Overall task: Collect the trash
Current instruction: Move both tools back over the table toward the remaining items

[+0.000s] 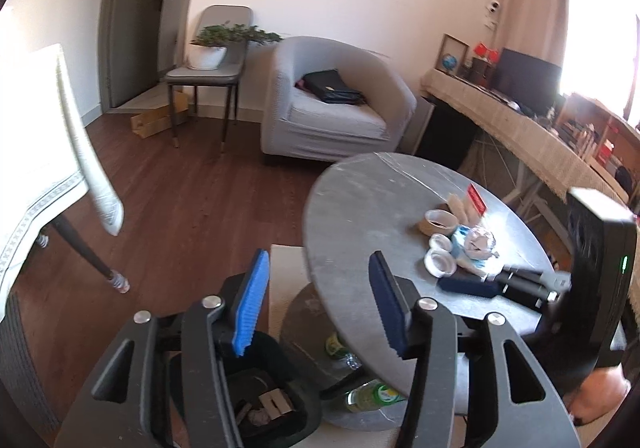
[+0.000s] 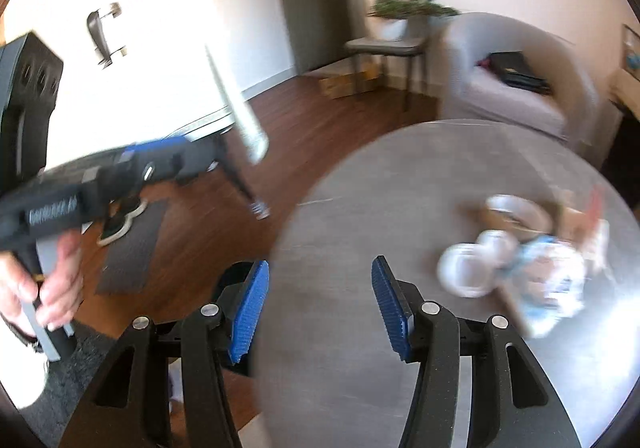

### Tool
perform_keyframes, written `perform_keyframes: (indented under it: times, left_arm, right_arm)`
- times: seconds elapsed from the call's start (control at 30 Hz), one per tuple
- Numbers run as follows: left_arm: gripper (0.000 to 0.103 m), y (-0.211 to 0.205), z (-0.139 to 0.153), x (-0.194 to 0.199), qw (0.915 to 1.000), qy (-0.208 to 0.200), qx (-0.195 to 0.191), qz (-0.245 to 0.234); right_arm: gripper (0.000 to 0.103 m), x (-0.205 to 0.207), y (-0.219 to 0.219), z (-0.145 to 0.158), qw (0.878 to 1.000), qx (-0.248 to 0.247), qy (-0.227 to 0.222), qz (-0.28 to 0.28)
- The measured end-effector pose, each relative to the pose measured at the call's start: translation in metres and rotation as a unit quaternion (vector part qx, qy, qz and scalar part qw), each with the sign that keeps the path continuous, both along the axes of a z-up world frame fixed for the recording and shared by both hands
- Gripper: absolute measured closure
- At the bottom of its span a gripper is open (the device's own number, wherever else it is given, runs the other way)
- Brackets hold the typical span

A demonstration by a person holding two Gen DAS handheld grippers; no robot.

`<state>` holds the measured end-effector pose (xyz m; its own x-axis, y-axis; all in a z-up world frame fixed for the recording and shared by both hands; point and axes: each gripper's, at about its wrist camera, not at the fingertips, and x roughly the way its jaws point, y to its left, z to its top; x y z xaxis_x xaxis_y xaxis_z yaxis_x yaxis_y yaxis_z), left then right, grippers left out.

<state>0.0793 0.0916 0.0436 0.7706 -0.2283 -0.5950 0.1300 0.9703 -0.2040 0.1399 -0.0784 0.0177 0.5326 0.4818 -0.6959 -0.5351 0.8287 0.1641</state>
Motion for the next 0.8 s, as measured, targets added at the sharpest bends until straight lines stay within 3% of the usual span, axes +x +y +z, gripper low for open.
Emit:
perform_keyframes:
  times: [0.23, 0.37, 0.8]
  left_arm:
    - [0.043, -0.048, -0.021, 0.025, 0.999, 0.022, 0.021, -0.032]
    - [0.037, -0.073, -0.028, 0.04, 0.9982, 0.029, 0.022, -0.048]
    - [0.034, -0.151, -0.065, 0.069, 0.9904, 0.056, 0.067, -0.107]
  right_arm:
    - [0.048, 0.013, -0.06, 0.007, 0.997, -0.01, -0.02, -0.068]
    - [0.035, 0.021, -0.088, 0.002, 0.995, -0.01, -0.023, -0.094]
    - [0.032, 0.034, -0.134, -0.013, 0.992, 0.013, 0.006, -0.125]
